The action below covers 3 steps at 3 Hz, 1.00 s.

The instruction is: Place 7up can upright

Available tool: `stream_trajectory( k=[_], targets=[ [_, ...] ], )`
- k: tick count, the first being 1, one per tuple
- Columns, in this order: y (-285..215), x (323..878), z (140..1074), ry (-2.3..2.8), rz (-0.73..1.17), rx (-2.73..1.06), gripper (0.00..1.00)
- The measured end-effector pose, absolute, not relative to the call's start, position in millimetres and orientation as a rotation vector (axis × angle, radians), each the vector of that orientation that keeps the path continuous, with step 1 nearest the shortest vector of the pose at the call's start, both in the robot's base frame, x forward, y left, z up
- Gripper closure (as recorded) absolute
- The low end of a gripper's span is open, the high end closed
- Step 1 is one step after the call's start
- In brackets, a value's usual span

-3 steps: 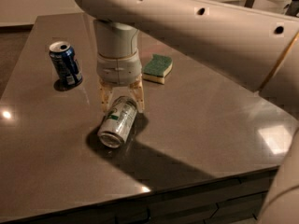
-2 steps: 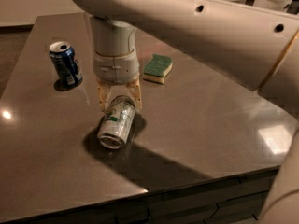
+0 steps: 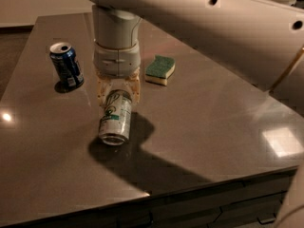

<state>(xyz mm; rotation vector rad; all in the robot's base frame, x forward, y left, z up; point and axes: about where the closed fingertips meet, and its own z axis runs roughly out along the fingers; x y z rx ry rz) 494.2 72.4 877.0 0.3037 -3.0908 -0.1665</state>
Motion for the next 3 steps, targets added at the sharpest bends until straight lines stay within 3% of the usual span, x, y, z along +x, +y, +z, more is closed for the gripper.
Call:
stream_trajectory(
  k=[3],
  targets=[
    [83, 530, 928, -3.223, -0.356, 1.018, 1.0]
  ],
)
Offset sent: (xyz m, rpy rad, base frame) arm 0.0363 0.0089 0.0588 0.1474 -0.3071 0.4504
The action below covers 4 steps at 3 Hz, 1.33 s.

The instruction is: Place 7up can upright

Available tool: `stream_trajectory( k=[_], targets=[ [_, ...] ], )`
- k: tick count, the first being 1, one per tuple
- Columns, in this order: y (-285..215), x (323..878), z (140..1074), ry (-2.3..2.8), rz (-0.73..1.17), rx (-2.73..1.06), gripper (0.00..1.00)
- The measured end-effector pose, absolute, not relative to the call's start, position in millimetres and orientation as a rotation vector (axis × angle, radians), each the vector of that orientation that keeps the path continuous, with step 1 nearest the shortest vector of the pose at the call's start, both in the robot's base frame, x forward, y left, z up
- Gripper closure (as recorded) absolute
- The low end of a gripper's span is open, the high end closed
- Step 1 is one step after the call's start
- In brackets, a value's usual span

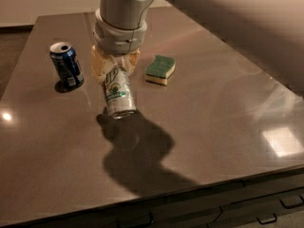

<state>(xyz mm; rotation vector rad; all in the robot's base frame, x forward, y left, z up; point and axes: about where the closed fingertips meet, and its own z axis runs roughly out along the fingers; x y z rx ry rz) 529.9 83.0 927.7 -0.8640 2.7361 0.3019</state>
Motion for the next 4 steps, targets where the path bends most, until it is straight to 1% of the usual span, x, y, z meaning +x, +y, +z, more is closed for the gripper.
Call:
stream_trajectory(
  k=[2, 4],
  targets=[
    [95, 533, 954, 2.353, 0.378, -1.152, 1.0],
    [104, 532, 967, 2.004, 0.436, -1.246, 1.0]
  ],
)
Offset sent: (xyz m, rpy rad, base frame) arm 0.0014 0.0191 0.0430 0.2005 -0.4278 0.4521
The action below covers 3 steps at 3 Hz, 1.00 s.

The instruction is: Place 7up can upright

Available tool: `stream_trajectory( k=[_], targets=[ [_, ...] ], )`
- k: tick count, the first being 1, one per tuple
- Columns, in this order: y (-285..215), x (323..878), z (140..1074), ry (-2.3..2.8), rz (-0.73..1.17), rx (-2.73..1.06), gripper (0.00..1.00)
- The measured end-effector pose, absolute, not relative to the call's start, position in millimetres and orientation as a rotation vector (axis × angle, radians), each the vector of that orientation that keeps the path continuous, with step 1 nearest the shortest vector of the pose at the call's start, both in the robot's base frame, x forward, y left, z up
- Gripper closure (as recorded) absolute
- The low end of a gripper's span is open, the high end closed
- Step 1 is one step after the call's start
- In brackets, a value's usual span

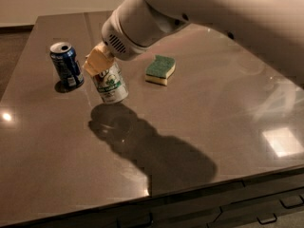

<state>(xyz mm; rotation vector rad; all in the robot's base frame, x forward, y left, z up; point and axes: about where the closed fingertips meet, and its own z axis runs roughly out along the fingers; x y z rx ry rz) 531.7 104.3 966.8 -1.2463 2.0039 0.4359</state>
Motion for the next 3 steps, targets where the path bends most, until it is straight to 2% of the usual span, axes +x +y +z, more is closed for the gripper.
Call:
stream_trajectory(
  k=[3],
  targets=[
    [114, 535, 946, 1.754, 0.69, -1.308, 1.0]
  ],
)
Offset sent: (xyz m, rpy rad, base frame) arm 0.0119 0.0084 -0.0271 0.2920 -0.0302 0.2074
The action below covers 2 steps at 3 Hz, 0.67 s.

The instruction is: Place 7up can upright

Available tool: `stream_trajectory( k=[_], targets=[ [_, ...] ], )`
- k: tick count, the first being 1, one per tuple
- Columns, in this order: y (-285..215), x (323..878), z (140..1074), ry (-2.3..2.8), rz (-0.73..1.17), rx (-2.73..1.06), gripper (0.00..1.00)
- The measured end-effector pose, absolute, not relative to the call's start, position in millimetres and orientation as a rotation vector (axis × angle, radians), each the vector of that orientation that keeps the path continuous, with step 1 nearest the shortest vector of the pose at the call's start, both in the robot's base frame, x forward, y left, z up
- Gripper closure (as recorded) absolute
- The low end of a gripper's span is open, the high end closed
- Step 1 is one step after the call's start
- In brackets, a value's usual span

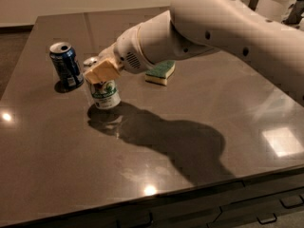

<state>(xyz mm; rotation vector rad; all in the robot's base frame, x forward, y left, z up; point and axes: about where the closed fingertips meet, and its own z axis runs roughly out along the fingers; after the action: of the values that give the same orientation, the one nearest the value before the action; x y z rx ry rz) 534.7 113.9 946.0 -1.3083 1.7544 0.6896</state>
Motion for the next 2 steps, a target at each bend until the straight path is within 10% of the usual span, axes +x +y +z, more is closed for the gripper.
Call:
stream_trajectory(
  k=[2],
  targets=[
    [120.9, 526.1, 933.9, 1.634, 0.647, -1.389, 1.0]
  ],
)
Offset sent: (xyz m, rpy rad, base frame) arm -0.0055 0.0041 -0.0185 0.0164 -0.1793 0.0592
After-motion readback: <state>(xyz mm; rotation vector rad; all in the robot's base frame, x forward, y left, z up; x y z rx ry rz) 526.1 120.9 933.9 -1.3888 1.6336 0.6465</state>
